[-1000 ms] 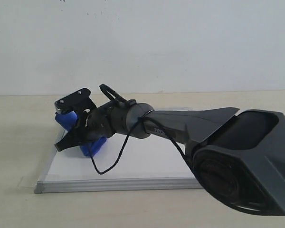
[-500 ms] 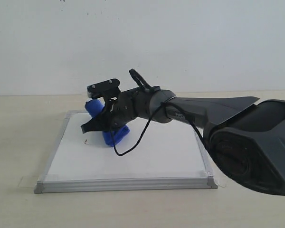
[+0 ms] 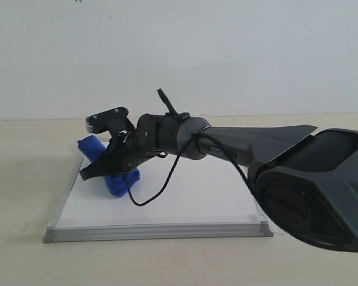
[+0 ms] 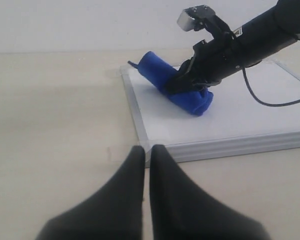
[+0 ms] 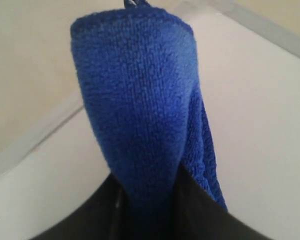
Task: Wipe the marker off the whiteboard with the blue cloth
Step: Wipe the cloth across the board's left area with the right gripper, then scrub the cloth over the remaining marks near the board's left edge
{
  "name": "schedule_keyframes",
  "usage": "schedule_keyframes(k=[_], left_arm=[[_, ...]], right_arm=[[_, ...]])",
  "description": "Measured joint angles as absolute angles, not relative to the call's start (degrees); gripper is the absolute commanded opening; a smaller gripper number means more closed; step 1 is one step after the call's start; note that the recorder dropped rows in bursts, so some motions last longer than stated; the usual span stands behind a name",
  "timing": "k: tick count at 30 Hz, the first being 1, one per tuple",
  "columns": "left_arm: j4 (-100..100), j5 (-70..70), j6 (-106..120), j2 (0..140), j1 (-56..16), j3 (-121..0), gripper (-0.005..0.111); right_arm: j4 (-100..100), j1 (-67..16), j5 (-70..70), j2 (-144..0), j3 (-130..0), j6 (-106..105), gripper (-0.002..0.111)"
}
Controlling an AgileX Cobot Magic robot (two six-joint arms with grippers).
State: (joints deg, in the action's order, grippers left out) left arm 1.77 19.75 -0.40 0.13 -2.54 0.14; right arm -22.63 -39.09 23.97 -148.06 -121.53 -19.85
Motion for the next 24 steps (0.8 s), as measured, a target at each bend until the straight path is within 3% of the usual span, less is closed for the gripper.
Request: schedule_keyframes(k=[5,14,24], left_arm=[[1.77,19.75,-0.4,0.13,-2.54,0.14,0.004],[1.77,19.75,-0.4,0.13,-2.54,0.14,0.004],[1.77,19.75,-0.4,0.13,-2.54,0.14,0.004]], right_arm=[[-19.52,-34.94,23.38,-148.06,-121.55,-13.26,-0.001],[-18.42,-43.73,23.39,-148.06,-121.9,-20.1,-0.001],[-17.98,-34.4,25.41,-148.06,-122.02,-13.09,-0.001]])
